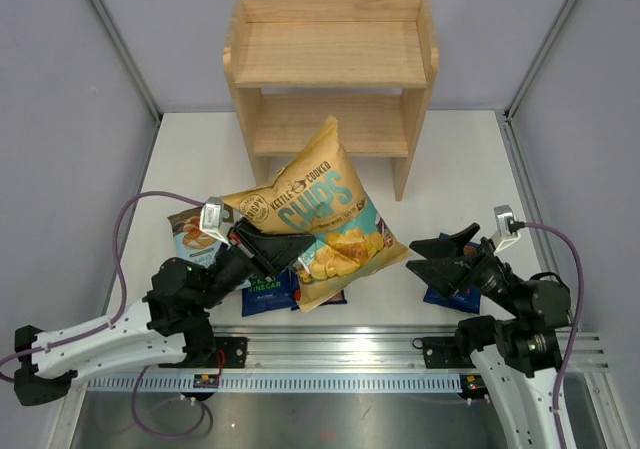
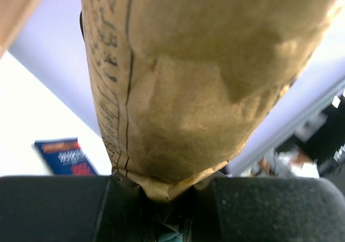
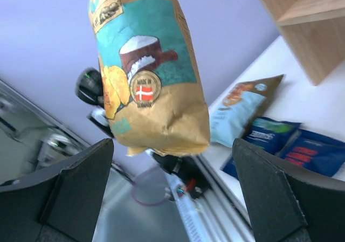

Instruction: Place and organize the chips bags onto the shelf

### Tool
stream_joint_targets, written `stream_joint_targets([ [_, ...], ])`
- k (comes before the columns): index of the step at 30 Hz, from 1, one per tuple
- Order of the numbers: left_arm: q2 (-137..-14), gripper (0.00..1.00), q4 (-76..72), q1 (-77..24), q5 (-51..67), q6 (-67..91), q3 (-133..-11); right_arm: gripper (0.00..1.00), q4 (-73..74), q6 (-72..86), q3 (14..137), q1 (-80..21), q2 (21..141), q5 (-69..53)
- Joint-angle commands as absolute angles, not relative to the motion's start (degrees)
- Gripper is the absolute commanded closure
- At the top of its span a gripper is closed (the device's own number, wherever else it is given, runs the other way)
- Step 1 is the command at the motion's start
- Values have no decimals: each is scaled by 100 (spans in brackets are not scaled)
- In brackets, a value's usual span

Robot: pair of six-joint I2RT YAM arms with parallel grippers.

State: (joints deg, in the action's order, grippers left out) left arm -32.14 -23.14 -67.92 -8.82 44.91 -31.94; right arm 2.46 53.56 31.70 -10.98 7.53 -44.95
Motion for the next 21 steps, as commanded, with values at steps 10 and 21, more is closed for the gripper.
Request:
stream_joint_targets([
  [10,-4419,89,-6706,-6820,-2241,5027,-2812,1,-3567,8130,2513,-1116,1817,-3928],
  [21,-5738,89,-6864,-6803,-1609,5765,-3550,2,-3034,7516,3023,-1134,2320,-4456],
])
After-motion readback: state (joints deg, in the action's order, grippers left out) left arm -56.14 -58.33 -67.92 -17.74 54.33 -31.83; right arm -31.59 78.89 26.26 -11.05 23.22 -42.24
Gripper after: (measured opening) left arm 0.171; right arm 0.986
